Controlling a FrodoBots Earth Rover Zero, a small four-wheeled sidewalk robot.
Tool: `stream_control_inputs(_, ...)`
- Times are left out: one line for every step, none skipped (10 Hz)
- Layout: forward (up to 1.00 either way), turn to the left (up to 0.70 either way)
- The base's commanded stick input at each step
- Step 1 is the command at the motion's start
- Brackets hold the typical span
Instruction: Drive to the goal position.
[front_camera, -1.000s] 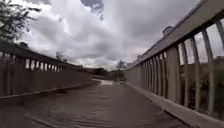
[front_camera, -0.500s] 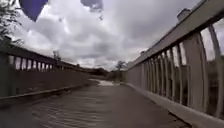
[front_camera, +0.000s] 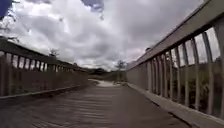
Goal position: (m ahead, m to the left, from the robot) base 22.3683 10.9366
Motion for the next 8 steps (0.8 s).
stream_control_inputs(0.69, 0.01)
stream_control_inputs(0.69, 0.01)
stream_control_inputs(0.69, 0.01)
stream_control_inputs(0.69, 0.01)
stream_control_inputs(0.69, 0.01)
stream_control_inputs(0.69, 0.01)
stream_control_inputs(0.69, 0.01)
stream_control_inputs(0.69, 0.01)
